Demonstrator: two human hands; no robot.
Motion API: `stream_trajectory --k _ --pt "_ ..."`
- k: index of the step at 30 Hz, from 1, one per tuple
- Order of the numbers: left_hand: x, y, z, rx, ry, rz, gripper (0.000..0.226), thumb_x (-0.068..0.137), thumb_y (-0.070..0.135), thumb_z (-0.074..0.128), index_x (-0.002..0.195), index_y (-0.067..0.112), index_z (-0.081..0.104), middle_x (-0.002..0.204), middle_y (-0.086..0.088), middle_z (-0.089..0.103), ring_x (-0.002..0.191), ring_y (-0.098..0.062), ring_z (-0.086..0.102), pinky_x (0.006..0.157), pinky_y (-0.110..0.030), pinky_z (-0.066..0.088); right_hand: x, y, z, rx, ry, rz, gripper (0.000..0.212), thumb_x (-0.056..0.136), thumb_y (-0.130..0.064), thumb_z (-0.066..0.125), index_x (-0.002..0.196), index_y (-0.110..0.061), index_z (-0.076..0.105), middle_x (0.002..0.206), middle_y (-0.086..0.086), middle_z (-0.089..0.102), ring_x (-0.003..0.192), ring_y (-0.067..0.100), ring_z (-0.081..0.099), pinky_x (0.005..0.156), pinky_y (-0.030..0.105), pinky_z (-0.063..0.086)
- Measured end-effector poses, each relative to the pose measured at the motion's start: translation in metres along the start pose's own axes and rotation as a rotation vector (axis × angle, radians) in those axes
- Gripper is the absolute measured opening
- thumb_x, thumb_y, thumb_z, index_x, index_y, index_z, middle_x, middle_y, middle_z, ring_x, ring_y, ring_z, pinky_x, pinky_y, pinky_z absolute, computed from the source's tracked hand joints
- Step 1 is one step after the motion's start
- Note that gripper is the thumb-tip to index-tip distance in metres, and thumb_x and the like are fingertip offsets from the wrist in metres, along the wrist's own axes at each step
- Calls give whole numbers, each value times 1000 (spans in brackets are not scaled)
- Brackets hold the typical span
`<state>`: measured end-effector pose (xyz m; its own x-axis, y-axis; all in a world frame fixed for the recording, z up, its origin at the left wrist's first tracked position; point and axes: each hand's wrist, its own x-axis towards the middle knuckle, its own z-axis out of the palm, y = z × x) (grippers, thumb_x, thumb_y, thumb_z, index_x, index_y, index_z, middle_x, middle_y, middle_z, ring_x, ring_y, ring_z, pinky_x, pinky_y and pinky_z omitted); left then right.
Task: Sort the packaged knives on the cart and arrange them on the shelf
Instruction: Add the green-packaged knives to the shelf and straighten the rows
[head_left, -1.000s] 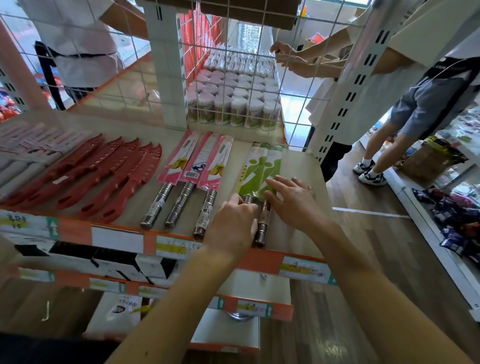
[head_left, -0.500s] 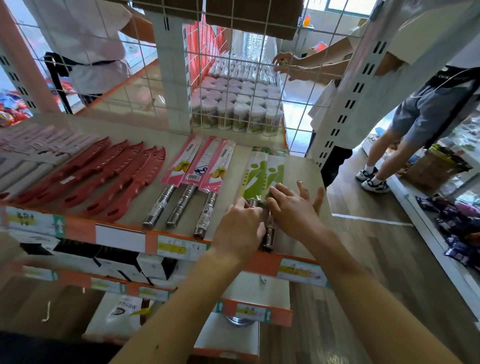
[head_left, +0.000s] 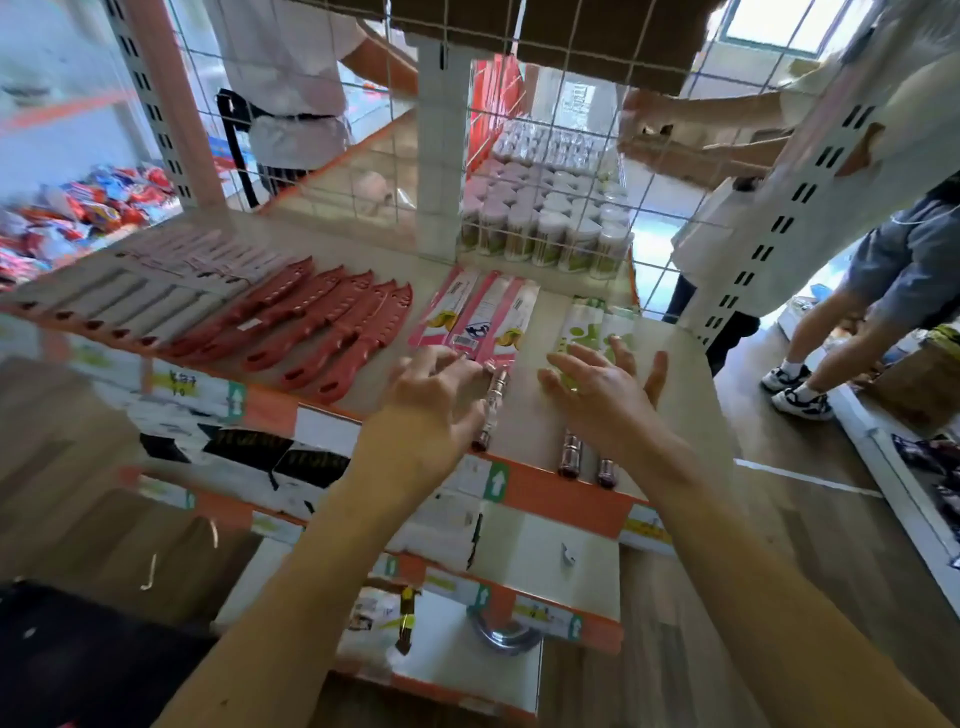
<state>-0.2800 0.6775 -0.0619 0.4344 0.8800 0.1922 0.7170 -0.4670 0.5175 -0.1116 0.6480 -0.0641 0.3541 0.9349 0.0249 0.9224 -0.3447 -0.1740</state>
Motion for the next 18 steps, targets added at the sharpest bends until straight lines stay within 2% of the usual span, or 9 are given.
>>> stream_trajectory --k 2,4,6,9,11,14,16,18 --pt "-5 -21 -16 19 24 -24 41 91 27 53 131 18 53 136 -3 45 123 -25 39 100 -28 32 -3 -20 -4 82 -20 -67 46 97 -51 27 137 -35 44 154 -8 27 147 17 1 111 38 -19" --pt "-7 -41 -31 55 6 -42 42 93 30 51 134 19 50 139 -2 41 126 -24 35 101 -27 30 -8 -44 -9 183 -63 -116 42 100 -42 30 138 -29 44 154 -3 29 147 19 5 119 39 -8" --pt "-10 -63 -44 65 -4 -47 43 93 32 51 134 21 48 141 0 39 129 -22 32 101 -28 32 -13 -68 -7 205 -54 -118 41 101 -36 31 138 -26 44 152 -2 32 146 19 7 119 37 -4" --pt "-15 -100 -63 79 4 -12 42 92 32 52 133 20 51 139 -1 43 128 -23 31 103 -27 29 -15 -106 5 210 -12 -108 38 100 -34 33 134 -23 48 148 -2 39 141 14 26 118 30 3" --pt "-15 -125 -74 100 -7 12 43 92 33 51 133 19 51 139 -2 44 129 -24 31 106 -28 26 -20 -131 13 238 -62 -51 40 100 -36 34 136 -26 45 151 -4 33 144 18 18 115 29 9" --pt "-5 -161 -88 77 -14 24 44 93 35 49 134 18 50 144 -4 41 134 -24 32 108 -33 27 -22 -164 23 249 -83 -43 42 99 -36 35 141 -27 39 153 -7 28 146 18 7 113 24 -2" --pt "7 -180 -93 43 9 7 43 96 36 43 135 19 49 147 -3 38 137 -24 33 109 -35 30 -19 -182 29 310 -97 -1 47 98 -41 36 144 -30 32 156 -8 22 146 16 3 118 30 5" --pt "21 -193 -95 37 6 -31 43 99 36 34 139 23 43 152 -1 31 141 -22 25 113 -35 25 -16 -196 34 331 -133 24 50 98 -44 34 146 -33 26 157 -11 16 147 16 2 118 33 9"
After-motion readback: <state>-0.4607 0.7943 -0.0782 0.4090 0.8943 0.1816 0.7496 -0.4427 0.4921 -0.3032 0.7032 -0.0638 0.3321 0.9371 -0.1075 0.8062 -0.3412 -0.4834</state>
